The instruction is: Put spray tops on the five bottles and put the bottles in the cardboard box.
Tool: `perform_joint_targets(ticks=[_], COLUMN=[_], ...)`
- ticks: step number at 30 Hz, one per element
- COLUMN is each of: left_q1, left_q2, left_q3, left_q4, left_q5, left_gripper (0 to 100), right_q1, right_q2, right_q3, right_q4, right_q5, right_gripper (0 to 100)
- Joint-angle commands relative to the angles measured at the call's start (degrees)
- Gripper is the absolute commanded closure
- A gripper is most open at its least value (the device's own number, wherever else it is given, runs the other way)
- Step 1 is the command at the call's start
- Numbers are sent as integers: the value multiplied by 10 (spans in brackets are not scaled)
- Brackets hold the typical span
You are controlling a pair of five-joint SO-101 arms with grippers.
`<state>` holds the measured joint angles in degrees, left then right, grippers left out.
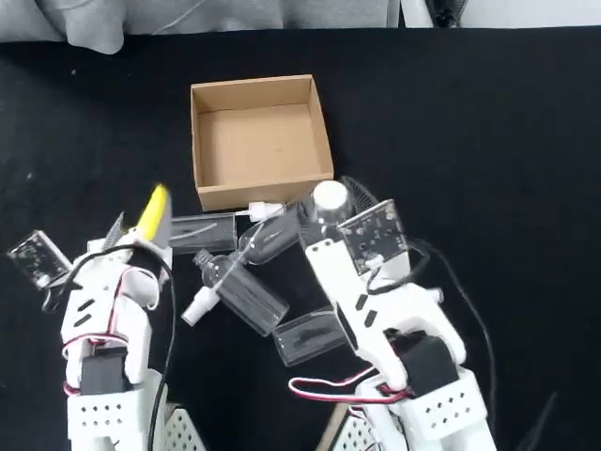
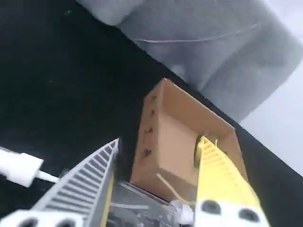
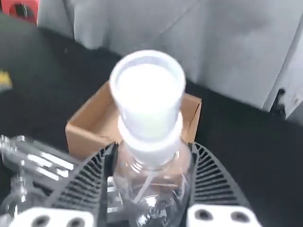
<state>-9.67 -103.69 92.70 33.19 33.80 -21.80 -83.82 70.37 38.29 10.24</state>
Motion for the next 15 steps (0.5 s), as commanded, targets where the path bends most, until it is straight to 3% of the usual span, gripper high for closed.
perform_joint_targets(ticks=[1,5,11,15], left_q1=[-54,-98,-111,-112], left_q2=[-10,-10,-9,-10], left_q3=[7,7,12,29], left_q4=[-12,-12,-9,-12], left_q5=[14,55,55,53], left_gripper=[762,762,762,760], right_q1=[13,13,13,12], right_q2=[5,78,232,335], right_q3=[-72,-129,-238,-277], right_q4=[-1,-1,-4,-69], right_q5=[-2,0,-4,-4], right_gripper=[875,875,875,874])
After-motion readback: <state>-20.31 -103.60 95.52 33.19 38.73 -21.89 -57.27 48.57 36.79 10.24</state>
